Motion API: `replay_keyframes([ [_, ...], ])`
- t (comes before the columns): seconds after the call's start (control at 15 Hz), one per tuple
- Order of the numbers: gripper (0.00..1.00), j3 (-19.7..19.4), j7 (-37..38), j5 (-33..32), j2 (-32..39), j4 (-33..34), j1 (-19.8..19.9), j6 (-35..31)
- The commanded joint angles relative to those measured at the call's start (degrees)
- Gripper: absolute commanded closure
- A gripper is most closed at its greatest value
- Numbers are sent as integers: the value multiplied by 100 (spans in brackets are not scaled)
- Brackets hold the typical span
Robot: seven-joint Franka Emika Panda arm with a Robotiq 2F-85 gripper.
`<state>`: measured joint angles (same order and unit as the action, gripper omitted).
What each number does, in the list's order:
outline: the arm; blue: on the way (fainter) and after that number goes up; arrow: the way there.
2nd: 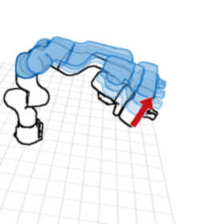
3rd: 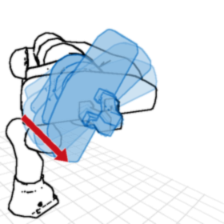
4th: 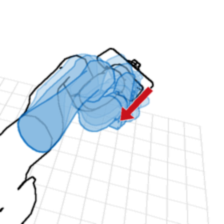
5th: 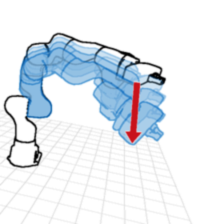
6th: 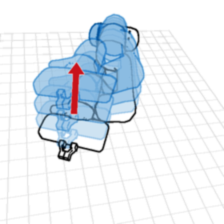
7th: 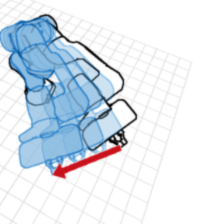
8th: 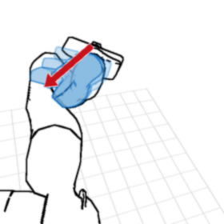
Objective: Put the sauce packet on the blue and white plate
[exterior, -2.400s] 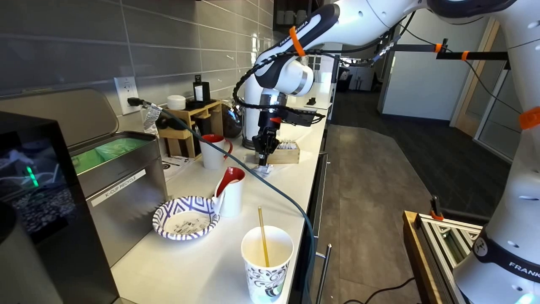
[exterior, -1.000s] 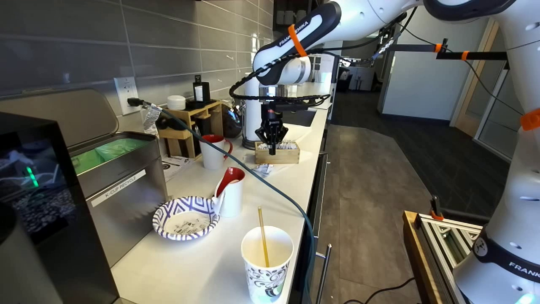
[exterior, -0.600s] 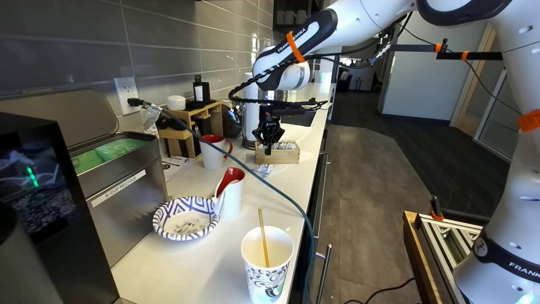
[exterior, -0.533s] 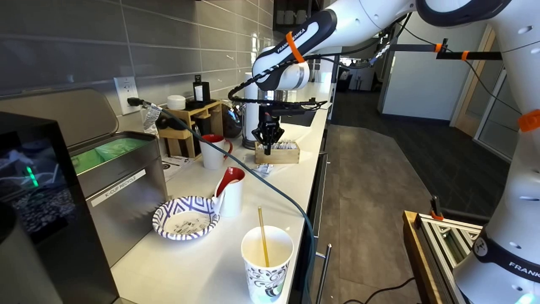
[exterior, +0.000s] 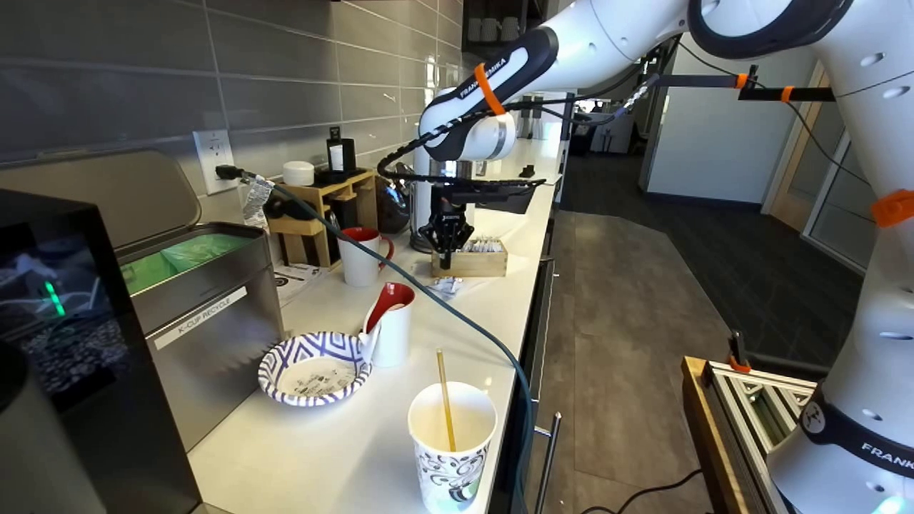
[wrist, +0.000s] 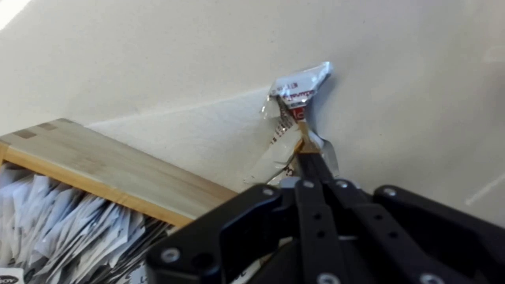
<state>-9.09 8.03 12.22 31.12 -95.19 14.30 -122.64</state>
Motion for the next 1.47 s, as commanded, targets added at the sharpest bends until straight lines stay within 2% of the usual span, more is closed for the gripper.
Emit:
replay_keyframes([
  [0.0, 100, 73, 54, 133, 285, 299, 56, 125],
  [0.4, 100, 53, 168, 186, 319, 227, 55, 169],
  [0.8, 100, 67, 106, 145, 354, 319, 54, 588],
  [1.07, 100, 31, 267, 114, 591, 580, 28, 742],
  [1.4, 100, 21, 542, 111, 988, 1142, 42, 1303],
])
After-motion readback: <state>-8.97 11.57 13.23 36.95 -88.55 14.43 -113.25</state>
